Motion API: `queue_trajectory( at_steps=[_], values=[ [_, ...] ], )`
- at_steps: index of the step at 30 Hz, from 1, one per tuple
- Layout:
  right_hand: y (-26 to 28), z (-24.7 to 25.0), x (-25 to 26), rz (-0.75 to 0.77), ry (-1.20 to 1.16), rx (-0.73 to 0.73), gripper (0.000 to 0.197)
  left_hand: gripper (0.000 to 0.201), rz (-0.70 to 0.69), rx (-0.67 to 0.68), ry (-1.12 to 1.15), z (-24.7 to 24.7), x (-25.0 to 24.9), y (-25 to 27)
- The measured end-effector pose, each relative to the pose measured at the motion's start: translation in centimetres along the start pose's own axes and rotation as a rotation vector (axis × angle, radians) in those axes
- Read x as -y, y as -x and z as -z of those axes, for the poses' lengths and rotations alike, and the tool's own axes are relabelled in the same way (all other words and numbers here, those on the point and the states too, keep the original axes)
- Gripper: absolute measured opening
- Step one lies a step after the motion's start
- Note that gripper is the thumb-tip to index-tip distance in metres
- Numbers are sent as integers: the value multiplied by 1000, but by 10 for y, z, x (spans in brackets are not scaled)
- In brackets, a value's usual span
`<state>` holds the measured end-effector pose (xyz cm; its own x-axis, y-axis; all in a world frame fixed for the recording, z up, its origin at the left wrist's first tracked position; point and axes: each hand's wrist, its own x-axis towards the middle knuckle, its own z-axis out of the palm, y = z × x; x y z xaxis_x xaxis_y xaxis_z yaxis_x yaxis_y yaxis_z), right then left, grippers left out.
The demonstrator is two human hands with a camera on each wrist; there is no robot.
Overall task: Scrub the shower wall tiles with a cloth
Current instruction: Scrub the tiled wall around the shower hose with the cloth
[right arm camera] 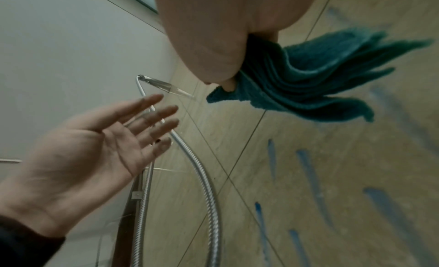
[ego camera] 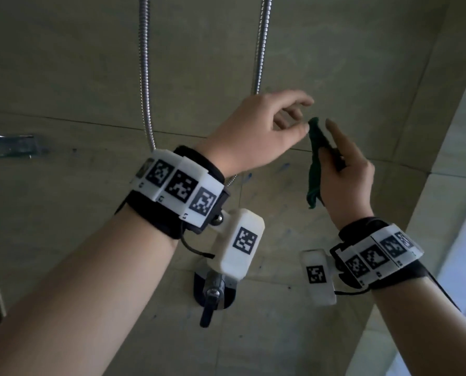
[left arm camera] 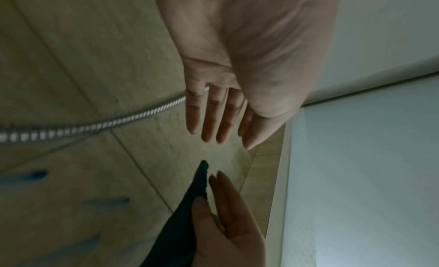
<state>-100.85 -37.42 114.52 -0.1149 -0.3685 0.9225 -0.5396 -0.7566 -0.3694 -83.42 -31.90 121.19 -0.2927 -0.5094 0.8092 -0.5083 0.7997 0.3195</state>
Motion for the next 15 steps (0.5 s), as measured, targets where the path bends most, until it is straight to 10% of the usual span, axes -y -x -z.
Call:
queue_trajectory(
  at_steps=[6,15],
  values=[
    [1,34,-14,-222,46,-83,22,58,35,-31,0,-39,22,-8],
    [-3,54,-33,-169,168,-144,33,67,31,-180,-396,-46,53,-34]
  ],
)
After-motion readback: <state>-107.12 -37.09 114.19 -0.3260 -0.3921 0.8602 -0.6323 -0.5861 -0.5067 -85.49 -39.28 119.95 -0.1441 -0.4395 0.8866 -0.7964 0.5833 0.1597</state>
